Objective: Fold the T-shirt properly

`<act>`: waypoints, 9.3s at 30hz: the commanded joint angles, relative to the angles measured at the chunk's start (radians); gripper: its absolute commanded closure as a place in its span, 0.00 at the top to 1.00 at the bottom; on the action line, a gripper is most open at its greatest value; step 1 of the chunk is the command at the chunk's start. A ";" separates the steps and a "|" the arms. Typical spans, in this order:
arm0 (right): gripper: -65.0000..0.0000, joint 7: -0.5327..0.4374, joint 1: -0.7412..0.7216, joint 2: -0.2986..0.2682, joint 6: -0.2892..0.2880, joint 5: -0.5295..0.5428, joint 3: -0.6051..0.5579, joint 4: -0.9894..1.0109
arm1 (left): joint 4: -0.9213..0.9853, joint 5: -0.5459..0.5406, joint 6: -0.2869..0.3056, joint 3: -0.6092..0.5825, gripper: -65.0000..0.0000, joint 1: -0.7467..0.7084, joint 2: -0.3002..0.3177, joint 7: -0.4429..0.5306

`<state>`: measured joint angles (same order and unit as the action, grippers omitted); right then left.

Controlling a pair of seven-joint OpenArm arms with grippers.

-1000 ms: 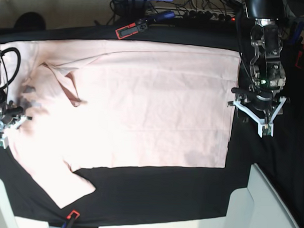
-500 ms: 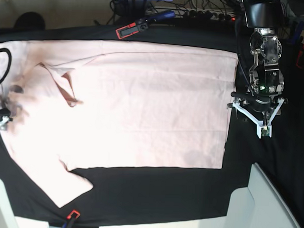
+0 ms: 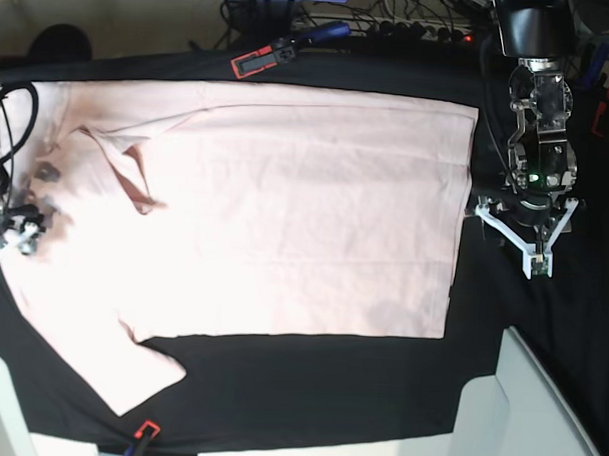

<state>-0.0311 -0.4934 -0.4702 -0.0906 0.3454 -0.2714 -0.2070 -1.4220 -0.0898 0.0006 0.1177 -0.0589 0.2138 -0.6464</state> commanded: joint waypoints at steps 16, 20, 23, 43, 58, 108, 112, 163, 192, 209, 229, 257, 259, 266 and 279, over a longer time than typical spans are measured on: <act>0.25 0.087 -0.018 -0.002 -0.102 -0.006 0.186 0.005 | -0.023 -0.006 -0.004 0.003 0.58 0.012 0.006 0.018; 0.00 0.087 -0.018 -0.002 -0.102 -0.006 0.186 0.005 | -0.023 -0.008 -0.004 0.000 0.58 0.014 0.005 0.018; 0.00 0.087 -0.018 -0.002 -0.102 -0.006 0.185 0.004 | -0.020 -0.008 -0.004 0.001 0.58 0.023 -0.009 0.018; 0.00 0.087 -0.015 0.000 -0.107 -0.007 0.182 -0.002 | 0.186 -0.008 -0.004 0.000 0.88 0.270 -0.113 -0.138; 0.00 0.087 -0.003 0.000 -0.108 -0.009 0.182 -0.002 | 0.505 -0.008 -0.004 -0.006 0.88 0.422 -0.139 -0.069; 0.00 0.086 -0.003 -0.008 -0.099 -0.004 0.200 -0.114 | 0.350 -0.006 -0.004 0.003 0.00 0.322 -0.119 -0.026; 0.00 0.087 -0.003 -0.008 -0.099 -0.009 0.303 -0.114 | 0.275 -0.008 -0.004 0.003 0.00 0.316 -0.123 -0.033; 0.00 0.087 0.019 -0.008 -0.107 -0.012 0.312 -0.116 | 0.659 -0.476 0.114 -0.131 0.70 0.442 -0.009 -0.019; 0.00 0.127 0.037 -0.009 -0.107 -0.010 0.318 -0.151 | 0.600 -0.476 0.112 -0.143 0.00 0.439 0.020 -0.023; 0.00 0.130 0.039 -0.012 -0.099 -0.006 0.320 -0.245 | 0.327 -0.477 0.112 -0.143 0.00 0.325 0.055 -0.062; 0.00 0.274 0.158 -0.012 -0.073 -0.006 0.527 -0.469 | 0.077 -0.471 0.112 -0.143 0.00 0.181 0.051 -0.056; 0.00 0.498 0.315 0.077 -0.067 -0.010 0.674 -0.621 | -0.125 -0.376 0.111 -0.145 0.00 -0.129 0.049 -0.059; 0.00 0.508 0.315 0.077 -0.067 -0.012 0.674 -0.653 | -0.127 -0.321 0.111 -0.149 0.00 -0.131 0.046 -0.060; 0.10 0.629 0.316 0.074 -0.071 -0.012 0.671 -0.779 | -0.124 -0.299 0.111 -0.108 0.23 -0.129 0.034 -0.065; 0.68 0.738 0.309 0.072 -0.067 -0.013 0.671 -0.935 | -0.191 -0.301 0.111 -0.066 0.90 -0.109 0.034 -0.146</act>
<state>0.7322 -0.1600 -0.3737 -0.1566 0.3290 0.3969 -1.1233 -1.5940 -0.3931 0.1154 0.0418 -0.1829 0.2352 -0.8169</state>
